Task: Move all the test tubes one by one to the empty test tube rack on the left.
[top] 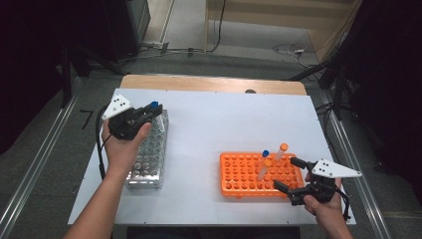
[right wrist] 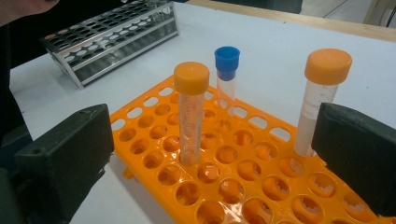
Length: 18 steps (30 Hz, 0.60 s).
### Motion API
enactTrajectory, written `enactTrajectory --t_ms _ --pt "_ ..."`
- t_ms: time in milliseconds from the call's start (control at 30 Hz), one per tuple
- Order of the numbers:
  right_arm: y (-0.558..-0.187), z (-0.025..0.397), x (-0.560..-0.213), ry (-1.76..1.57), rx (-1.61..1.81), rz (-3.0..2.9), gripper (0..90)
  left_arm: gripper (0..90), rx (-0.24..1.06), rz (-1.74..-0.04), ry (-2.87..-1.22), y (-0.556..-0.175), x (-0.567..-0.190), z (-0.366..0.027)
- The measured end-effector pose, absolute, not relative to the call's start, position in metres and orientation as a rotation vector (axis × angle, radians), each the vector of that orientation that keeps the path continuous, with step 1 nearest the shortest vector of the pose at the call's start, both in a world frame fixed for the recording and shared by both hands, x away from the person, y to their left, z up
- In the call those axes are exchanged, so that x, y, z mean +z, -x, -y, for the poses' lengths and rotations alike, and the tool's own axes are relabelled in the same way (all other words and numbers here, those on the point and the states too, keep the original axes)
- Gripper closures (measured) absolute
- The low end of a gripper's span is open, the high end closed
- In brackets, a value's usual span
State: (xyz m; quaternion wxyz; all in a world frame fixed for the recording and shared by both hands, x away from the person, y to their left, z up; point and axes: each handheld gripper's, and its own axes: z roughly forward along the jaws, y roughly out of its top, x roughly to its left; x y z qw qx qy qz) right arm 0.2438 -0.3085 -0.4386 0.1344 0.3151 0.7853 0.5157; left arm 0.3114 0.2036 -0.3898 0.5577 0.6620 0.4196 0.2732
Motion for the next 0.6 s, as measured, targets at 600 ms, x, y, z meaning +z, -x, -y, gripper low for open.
enactTrajectory --t_ms 600 --pt "-0.246 0.311 -0.442 -0.937 1.484 -2.275 0.0 76.8 0.732 -1.105 -1.547 -0.338 -0.412 -0.202"
